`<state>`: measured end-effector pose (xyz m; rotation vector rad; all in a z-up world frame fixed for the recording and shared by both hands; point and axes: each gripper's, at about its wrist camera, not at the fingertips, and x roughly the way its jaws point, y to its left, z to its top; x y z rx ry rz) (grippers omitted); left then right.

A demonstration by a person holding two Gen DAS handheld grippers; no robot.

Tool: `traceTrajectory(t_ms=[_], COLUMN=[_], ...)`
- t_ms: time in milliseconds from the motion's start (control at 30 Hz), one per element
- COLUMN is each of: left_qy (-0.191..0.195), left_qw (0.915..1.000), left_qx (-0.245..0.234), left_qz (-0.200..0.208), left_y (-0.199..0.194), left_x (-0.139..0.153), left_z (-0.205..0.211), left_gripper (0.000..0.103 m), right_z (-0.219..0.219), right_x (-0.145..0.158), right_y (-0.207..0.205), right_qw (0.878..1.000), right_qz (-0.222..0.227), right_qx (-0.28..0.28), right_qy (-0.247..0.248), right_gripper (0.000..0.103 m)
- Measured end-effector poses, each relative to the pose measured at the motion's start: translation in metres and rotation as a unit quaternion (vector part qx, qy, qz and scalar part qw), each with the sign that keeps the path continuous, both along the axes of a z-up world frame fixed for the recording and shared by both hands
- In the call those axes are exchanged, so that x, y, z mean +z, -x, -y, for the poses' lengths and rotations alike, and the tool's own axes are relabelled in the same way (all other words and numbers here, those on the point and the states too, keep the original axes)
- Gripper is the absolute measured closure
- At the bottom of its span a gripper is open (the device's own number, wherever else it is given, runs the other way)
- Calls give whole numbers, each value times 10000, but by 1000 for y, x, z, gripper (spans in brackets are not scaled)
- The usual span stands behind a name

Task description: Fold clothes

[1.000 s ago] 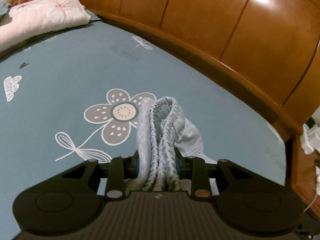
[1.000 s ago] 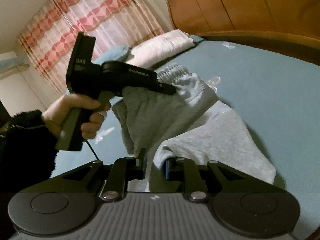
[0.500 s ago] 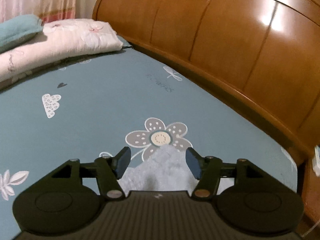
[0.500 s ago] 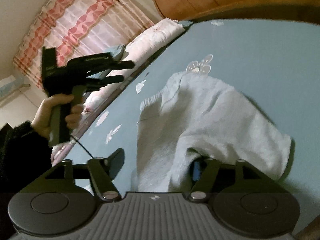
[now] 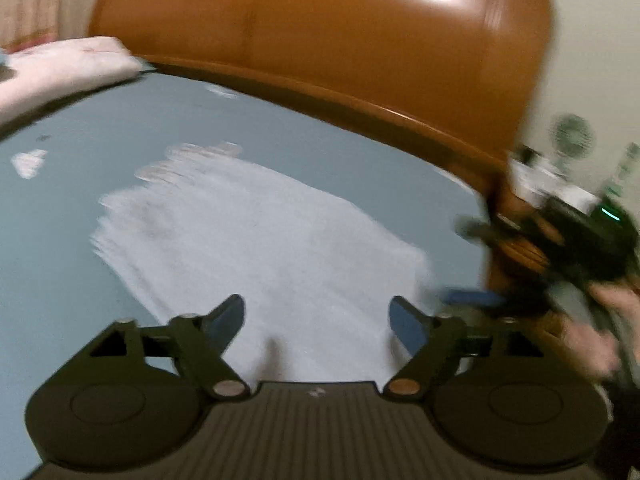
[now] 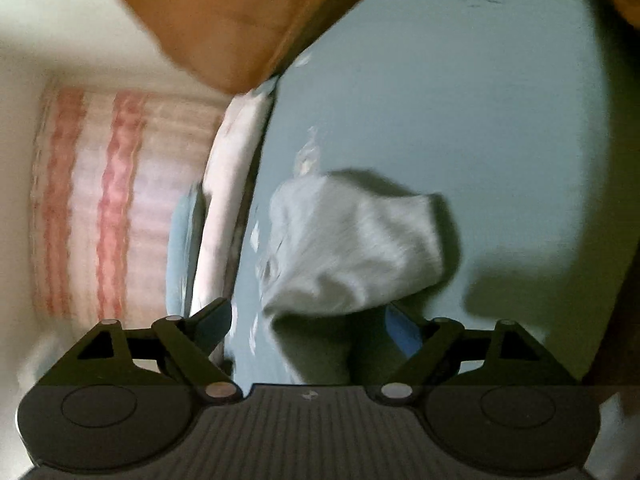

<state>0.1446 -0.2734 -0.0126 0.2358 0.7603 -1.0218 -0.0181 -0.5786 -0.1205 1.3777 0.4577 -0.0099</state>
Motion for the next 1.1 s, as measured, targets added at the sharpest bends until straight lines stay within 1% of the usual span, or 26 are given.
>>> traceTrajectory(t_ms=[67, 167, 267, 400, 433, 567, 633, 700, 767, 867, 967, 1033, 1100], left_qy=[-89, -396, -855, -1059, -1076, -1096, -1175, -1204, -1150, -1190, -1197, -1226, -1384], left_qw=[9994, 9948, 9827, 9734, 9718, 9593, 9555, 9573, 9605, 9603, 9613, 9607, 9614], left_qx=[-177, -379, -546, -593, -611, -949, -1004, -1029, -1030, -1028, -1097, -1196, -1323], left_qz=[298, 853, 1552, 1941, 2008, 2423, 2514, 2418, 2315, 2305, 2226, 2184, 1975], left_y=[25, 55, 70, 78, 79, 92, 93, 93, 91, 90, 88, 87, 83], left_x=[-9, -22, -36, -50, -52, -62, -67, -69, -69, -69, -70, -72, -76], left_z=[6, 20, 33, 37, 39, 46, 51, 53, 52, 51, 50, 51, 53], left_gripper=[21, 21, 21, 21, 21, 21, 21, 21, 21, 21, 21, 20, 20], right_z=[1, -5, -13, -18, -17, -12, -6, 1, 11, 28, 39, 43, 47], right_x=[-9, -20, -28, -32, -32, -35, -36, -34, -27, -11, -7, -6, -4], right_y=[-5, -16, -28, -35, -35, -31, -31, -28, -23, -22, -23, -25, -23], right_qw=[9996, 9974, 9953, 9943, 9937, 9887, 9882, 9881, 9885, 9890, 9909, 9911, 9885], right_qz=[-81, -178, -283, -482, -426, -263, -189, -111, -49, 82, 15, -150, -363], right_qx=[-93, -105, -178, -484, -614, -1121, -1194, -1281, -1406, -1479, -1313, -1205, -1221], right_qy=[-273, -688, -914, -820, -840, -962, -936, -842, -549, 5, 296, 555, 820], right_gripper=[14, 14, 14, 11, 11, 11, 11, 11, 11, 11, 12, 15, 16])
